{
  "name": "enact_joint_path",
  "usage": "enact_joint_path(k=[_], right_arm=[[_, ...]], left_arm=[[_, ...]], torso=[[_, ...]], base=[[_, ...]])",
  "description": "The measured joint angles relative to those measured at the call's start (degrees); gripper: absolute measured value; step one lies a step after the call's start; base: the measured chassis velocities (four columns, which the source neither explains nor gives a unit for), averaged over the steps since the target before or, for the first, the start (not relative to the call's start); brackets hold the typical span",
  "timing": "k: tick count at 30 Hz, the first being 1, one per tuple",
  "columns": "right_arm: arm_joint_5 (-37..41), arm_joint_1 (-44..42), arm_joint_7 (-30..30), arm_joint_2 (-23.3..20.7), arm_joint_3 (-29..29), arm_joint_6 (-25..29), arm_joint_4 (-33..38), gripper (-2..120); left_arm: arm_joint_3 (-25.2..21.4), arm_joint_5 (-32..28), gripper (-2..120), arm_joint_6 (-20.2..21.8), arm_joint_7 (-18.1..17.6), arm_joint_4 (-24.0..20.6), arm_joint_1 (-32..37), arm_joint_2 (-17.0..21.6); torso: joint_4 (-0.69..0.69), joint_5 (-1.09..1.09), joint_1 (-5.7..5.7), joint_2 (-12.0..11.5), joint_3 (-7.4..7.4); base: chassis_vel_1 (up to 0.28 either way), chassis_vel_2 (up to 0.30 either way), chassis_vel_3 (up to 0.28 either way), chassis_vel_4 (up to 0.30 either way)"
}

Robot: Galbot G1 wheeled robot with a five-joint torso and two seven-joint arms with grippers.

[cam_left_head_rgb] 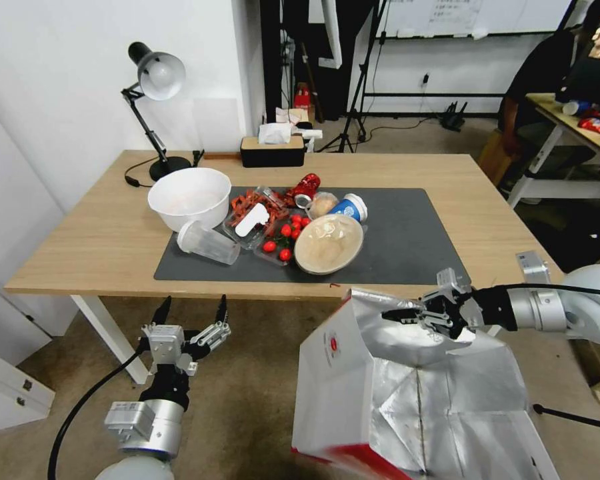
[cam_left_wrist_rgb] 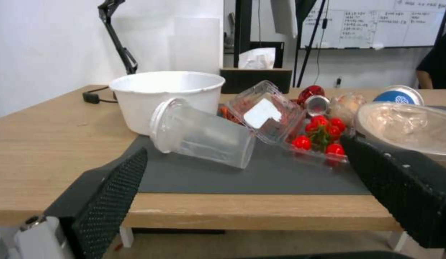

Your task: Pick up the food delivery bag from the floor and place it on the table.

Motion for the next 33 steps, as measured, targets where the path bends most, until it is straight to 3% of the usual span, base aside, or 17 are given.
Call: enact_joint_path(k=[7, 19, 33], right_arm=[[9.7, -0.3, 4.7, -0.9, 2.7, 0.0, 2.2, 0], [21.2, 1.1, 6.8, -3.0, 6.2, -0.7, 5.8, 0], [30.2, 5.6, 10.5, -6.0, 7.4, -0.7, 7.3, 0]], left_arm=[[0.0, 0.7, 100, -0.3, -0.1, -0.3, 0.5, -0.3], [-0.4, 1.6, 100, -1.0, -0.1, -2.0, 1.8, -0.7], [-0.5, 2.8, 100, -1.5, -0.4, -3.4, 2.9, -1.2]], torso=[[0.00, 0.00, -0.06, -0.1, -0.07], [0.00, 0.00, -0.12, -0.3, -0.15], [0.00, 0.00, -0.15, -0.3, -0.19]], base=[[0.000, 0.000, 0.000, 0.000], [0.000, 0.000, 0.000, 0.000], [0.000, 0.000, 0.000, 0.000]])
